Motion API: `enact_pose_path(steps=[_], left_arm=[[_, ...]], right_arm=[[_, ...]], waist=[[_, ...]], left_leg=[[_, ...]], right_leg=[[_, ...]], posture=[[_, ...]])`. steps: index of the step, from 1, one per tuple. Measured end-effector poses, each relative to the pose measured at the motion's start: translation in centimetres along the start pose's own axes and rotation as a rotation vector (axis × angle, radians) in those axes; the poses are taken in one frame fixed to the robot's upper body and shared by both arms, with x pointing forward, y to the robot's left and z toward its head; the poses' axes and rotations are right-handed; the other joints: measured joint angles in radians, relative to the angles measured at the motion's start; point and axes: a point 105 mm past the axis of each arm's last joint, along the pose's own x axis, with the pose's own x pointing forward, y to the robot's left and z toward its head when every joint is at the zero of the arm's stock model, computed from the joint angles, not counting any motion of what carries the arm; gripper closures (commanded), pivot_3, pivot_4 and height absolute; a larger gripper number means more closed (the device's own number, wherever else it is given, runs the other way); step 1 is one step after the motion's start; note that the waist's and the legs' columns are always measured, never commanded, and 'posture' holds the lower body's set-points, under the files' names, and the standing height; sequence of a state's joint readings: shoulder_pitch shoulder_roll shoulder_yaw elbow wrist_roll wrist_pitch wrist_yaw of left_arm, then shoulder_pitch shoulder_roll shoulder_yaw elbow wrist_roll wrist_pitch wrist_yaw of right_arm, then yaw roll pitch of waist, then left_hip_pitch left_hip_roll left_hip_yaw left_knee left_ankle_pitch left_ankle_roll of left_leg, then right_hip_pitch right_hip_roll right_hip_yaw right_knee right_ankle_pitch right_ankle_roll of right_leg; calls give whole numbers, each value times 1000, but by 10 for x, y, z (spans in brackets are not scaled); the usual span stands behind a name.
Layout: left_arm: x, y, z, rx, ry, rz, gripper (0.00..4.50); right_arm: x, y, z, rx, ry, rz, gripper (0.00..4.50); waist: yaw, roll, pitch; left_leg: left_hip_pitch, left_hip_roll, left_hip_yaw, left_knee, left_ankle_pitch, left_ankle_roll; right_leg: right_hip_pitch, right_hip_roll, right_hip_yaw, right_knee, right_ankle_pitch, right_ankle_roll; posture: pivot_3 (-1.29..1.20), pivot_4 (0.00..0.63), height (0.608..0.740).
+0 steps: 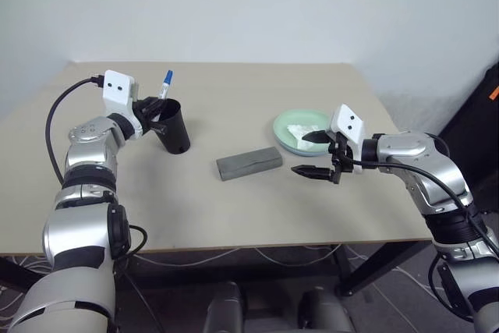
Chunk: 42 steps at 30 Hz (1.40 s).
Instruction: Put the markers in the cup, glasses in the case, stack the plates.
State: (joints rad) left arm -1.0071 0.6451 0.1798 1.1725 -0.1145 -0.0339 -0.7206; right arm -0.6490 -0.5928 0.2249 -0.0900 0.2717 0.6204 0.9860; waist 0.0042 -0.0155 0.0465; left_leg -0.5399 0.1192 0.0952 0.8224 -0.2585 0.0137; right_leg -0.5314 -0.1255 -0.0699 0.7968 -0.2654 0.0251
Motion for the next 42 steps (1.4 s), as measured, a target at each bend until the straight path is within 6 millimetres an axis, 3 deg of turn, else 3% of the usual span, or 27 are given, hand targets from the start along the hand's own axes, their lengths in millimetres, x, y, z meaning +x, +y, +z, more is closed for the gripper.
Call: enact_pose_path(steps=[4, 13, 28, 32, 38, 42], left_arm=[[1, -1, 4, 3, -5, -6, 4356], [3, -3, 5, 20, 4, -26, 1437], [3, -8, 7, 20, 10, -67, 1437], [0, -12, 12, 16, 15, -146, 1437], [-29, -7, 39, 84, -20, -253, 1437], [-67, -19, 21, 95, 55, -332, 1437]], right_arm=[[0, 0, 0, 0, 0, -1, 0], [1, 0, 0, 1, -3, -1, 0], [1, 0, 1, 2, -6, -2, 0], [1, 0, 0, 3, -5, -3, 0], [-2, 0, -9, 29, 12, -19, 0], [-11, -9, -17, 52, 32, -56, 0]], waist=[[0, 0, 0], [0, 0, 0], [0, 0, 0], [-1, 0, 0], [-2, 0, 0], [-6, 1, 0]], left_leg=[[0, 0, 0, 0, 0, 0], [0, 0, 0, 0, 0, 0], [0, 0, 0, 0, 0, 0], [0, 0, 0, 0, 0, 0], [0, 0, 0, -1, -1, -1], [1, 1, 1, -2, 0, -1]], right_leg=[[0, 0, 0, 0, 0, 0], [0, 0, 0, 0, 0, 0], [0, 0, 0, 0, 0, 0], [-1, 0, 0, 0, 0, 0], [-1, 0, 0, 0, 0, 0], [-1, 0, 1, 0, 0, 0]], posture=[[0, 0, 649], [0, 0, 649], [0, 0, 649], [0, 0, 649], [0, 0, 649], [0, 0, 649]])
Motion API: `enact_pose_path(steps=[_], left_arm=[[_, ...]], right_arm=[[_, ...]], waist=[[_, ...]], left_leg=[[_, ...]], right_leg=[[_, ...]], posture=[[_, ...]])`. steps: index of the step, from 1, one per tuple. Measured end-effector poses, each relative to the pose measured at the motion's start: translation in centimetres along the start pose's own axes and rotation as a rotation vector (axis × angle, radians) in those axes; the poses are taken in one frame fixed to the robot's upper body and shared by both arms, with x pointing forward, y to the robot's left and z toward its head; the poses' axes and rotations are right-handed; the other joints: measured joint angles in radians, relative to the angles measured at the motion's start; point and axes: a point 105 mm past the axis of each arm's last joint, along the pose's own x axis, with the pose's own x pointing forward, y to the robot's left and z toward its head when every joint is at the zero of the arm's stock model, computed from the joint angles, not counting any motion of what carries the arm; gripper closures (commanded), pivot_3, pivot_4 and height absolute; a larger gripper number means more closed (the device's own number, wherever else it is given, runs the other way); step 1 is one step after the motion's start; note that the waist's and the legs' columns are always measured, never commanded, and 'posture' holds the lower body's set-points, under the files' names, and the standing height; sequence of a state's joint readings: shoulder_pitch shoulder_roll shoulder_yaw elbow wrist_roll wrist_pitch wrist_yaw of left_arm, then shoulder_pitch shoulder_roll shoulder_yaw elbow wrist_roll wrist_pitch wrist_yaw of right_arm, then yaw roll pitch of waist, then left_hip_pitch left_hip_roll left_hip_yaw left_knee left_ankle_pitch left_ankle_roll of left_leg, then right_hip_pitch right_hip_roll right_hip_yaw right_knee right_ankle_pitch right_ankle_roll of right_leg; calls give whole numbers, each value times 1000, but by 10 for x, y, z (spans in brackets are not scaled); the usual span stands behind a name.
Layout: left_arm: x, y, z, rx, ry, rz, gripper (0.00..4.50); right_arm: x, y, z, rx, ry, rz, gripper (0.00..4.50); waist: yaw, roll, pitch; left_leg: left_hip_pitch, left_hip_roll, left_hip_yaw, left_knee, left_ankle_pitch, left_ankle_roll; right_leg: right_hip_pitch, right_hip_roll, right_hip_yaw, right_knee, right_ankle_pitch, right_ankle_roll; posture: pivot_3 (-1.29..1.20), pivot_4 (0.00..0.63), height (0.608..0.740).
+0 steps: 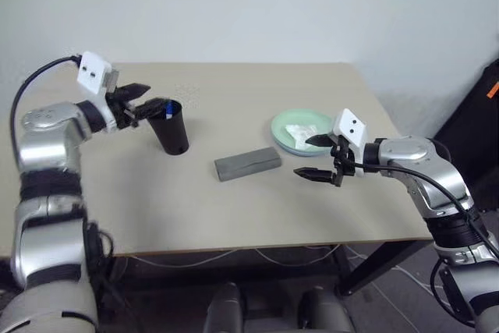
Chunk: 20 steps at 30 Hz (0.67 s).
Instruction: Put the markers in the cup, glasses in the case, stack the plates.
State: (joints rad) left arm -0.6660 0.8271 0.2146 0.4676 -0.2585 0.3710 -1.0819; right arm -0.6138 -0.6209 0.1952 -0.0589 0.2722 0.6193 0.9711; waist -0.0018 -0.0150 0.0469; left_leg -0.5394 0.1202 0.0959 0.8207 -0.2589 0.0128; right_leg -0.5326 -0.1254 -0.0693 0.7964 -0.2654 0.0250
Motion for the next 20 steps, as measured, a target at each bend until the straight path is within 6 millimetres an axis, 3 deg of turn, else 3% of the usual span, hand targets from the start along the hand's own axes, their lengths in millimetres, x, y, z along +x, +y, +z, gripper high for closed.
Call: enact_pose_path(steps=[5, 11, 16, 20], left_arm=[[-21, -26, -21, -69, 47, -10, 1437], [-30, -38, -28, -112, 38, 40, 1437], [-37, -52, -39, -172, 29, 75, 1437], [-44, -65, -64, -261, 66, 103, 1437]], right_arm=[[-7, -13, -6, 44, -2, -46, 0], [-11, -26, -17, 98, 5, -92, 0], [-3, -28, -10, 105, -28, -95, 0], [6, -24, -7, 113, -56, -85, 0]], waist=[[6, 0, 0], [5, 0, 0], [4, 1, 0], [4, 1, 0]], left_leg=[[1, 0, 0, 0, 0, 0], [1, 1, 1, 0, 0, 0], [2, 1, 2, -4, 0, 0], [3, 1, 2, -4, 0, 0]], right_leg=[[1, 0, 0, 0, 0, 0], [0, -1, 0, 0, 0, 0], [-1, -1, 0, 0, 0, 0], [0, 0, 0, 0, 0, 0]], posture=[[0, 0, 649], [0, 0, 649], [0, 0, 649], [0, 0, 649]])
